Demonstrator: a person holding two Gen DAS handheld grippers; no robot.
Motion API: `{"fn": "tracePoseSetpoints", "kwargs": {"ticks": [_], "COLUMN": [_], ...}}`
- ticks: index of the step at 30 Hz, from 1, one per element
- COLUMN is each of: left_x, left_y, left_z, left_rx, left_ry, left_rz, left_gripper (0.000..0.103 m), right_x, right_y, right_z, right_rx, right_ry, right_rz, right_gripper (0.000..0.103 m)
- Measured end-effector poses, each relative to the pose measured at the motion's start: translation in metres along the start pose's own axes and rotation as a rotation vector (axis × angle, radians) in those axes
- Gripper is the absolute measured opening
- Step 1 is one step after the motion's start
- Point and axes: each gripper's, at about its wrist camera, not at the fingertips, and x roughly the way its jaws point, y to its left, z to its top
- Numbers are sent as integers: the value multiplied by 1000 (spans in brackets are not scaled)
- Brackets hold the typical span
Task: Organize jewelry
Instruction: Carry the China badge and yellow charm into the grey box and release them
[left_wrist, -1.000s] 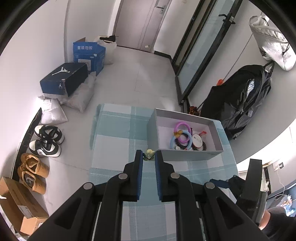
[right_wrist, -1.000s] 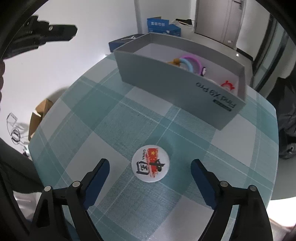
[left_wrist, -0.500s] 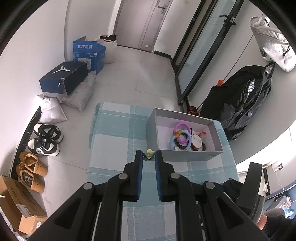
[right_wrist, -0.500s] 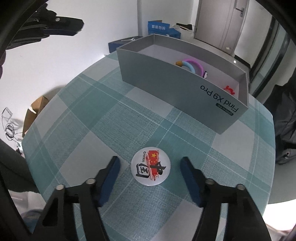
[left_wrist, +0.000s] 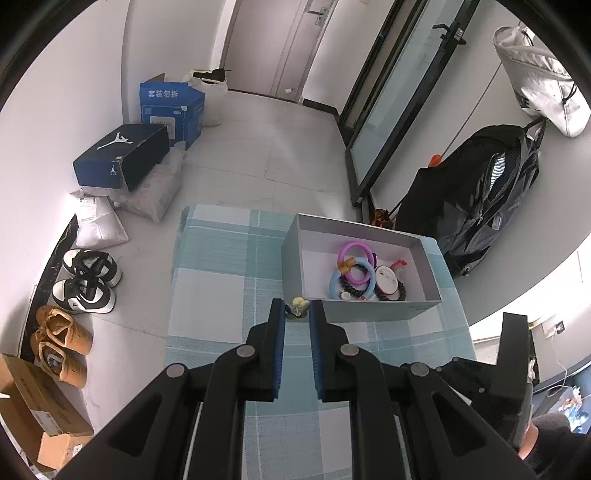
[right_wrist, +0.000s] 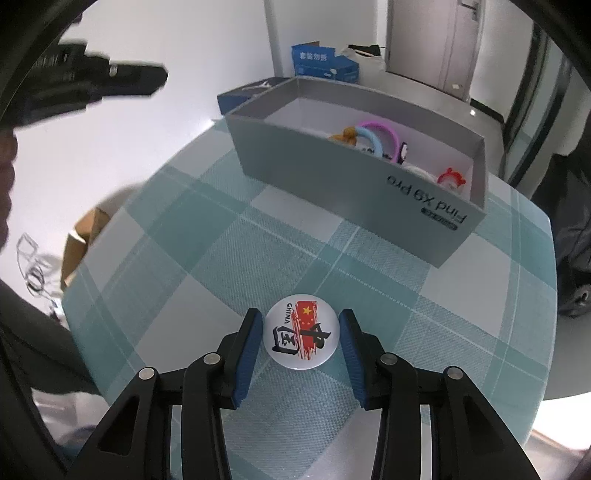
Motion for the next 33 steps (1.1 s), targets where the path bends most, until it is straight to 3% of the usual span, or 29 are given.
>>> {"fn": "tracePoseSetpoints", "kwargs": {"ticks": [3, 9, 17, 25, 33], "left_x": [1, 7, 19, 40, 74], "left_y": [-3, -10, -28, -46, -52], "left_z": [0, 4, 13, 34, 46], "left_rx": [9, 17, 51, 88, 92], "left_ry": [2, 12, 30, 50, 120], "left_rz": [4, 16, 7, -27, -67], "left_gripper": [9, 9, 9, 9, 9], "right_x": [-12, -55, -85, -87, -49], "right_y": [-6, -18, -45, -62, -107], "right_z": [6, 29, 70, 100, 117], "right_rx": [28, 87, 174, 199, 326], "right_ry": [-32, -180, -306, -341, -295], "right_rz": [57, 189, 265, 245, 241], "right_gripper": [41, 41, 41, 41, 41]}}
